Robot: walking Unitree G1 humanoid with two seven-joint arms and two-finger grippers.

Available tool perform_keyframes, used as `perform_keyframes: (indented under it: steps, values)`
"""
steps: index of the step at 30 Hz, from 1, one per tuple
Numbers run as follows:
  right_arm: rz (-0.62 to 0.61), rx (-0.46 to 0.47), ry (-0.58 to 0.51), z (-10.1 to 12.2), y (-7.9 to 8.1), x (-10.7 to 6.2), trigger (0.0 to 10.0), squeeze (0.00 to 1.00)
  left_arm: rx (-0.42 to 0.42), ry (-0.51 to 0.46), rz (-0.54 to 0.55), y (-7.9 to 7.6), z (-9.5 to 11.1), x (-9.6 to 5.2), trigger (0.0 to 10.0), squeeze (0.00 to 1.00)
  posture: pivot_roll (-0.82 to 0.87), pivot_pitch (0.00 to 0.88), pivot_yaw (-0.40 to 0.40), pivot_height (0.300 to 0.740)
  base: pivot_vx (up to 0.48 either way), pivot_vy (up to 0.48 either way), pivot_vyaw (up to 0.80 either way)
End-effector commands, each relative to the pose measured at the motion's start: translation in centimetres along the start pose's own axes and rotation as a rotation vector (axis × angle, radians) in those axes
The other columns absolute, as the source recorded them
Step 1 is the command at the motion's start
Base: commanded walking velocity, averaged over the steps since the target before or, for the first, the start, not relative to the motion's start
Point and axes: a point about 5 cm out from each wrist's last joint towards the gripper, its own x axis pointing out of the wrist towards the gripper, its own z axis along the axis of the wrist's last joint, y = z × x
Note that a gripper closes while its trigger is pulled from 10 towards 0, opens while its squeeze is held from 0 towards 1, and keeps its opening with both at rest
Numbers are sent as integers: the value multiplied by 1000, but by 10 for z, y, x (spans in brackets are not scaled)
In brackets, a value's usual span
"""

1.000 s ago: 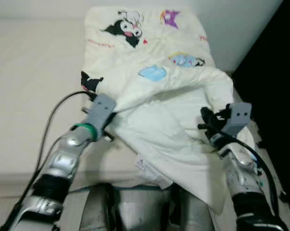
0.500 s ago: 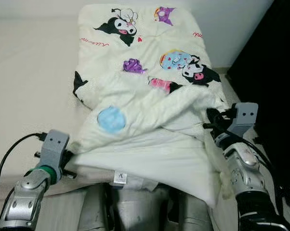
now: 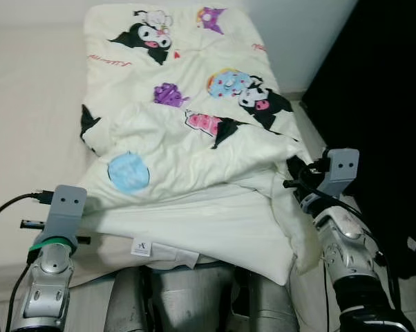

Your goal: Clean up the room

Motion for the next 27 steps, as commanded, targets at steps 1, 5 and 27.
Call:
perform_keyframes:
  steps: [1, 5, 27]
  values:
    - [28, 1, 29, -7, 5, -3, 10000, 0, 12, 14, 12, 8, -8, -3, 10000, 1000, 91, 230, 18, 600, 0, 0, 0]
    - [114, 9, 34, -6, 19, 1, 10000, 0, 10, -81, -137, -10, 9, -9, 10000, 1000, 92, 229, 20, 600, 0, 0, 0]
    - [277, 15, 62, -7, 43, 5, 10000, 0, 434, -728, -475, -50, 82, -48, 10000, 0, 100, 230, 10, 600, 0, 0, 0]
